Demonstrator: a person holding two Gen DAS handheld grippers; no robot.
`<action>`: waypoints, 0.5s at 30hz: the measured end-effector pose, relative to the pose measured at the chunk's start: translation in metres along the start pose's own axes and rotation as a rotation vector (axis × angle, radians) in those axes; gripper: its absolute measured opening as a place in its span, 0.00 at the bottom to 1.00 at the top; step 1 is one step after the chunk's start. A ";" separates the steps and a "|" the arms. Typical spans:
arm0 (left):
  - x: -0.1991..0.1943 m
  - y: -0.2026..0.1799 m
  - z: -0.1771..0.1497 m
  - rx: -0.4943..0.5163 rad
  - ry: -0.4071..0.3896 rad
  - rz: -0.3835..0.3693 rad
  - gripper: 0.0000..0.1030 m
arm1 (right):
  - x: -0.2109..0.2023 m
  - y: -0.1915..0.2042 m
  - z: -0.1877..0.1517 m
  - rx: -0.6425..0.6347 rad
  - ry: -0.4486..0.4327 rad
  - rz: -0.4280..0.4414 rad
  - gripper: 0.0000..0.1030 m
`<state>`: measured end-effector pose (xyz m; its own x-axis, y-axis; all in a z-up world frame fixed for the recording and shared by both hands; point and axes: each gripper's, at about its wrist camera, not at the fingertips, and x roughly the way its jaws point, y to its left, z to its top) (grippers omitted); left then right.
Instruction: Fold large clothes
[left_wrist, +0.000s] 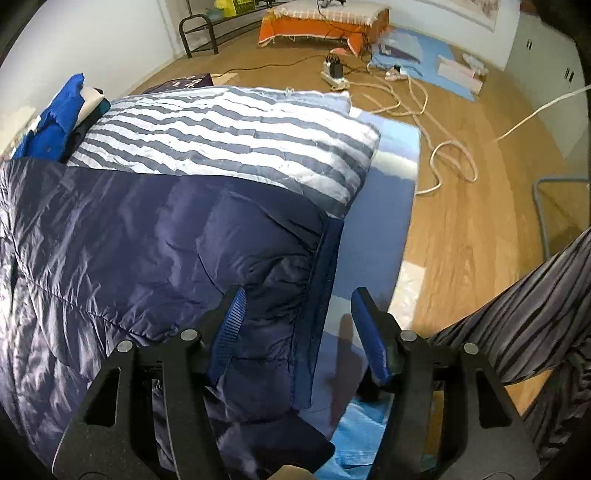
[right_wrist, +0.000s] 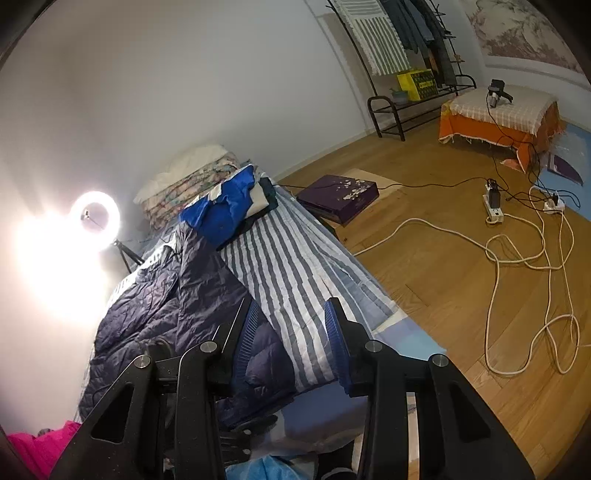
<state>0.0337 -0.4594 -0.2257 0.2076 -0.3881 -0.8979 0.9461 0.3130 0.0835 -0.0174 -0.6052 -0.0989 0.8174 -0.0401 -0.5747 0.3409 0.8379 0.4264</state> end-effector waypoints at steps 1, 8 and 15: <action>0.002 -0.001 0.000 0.006 0.007 0.019 0.60 | 0.000 0.000 0.000 0.001 -0.002 0.002 0.35; 0.011 -0.005 0.003 0.025 0.011 0.099 0.48 | -0.003 -0.001 0.000 0.011 -0.012 0.008 0.35; -0.011 0.026 0.008 -0.119 -0.035 -0.059 0.12 | -0.002 0.000 -0.001 0.007 -0.007 0.010 0.35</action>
<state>0.0585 -0.4541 -0.2098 0.1630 -0.4387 -0.8837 0.9211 0.3887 -0.0231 -0.0195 -0.6048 -0.0982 0.8239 -0.0352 -0.5657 0.3359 0.8342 0.4373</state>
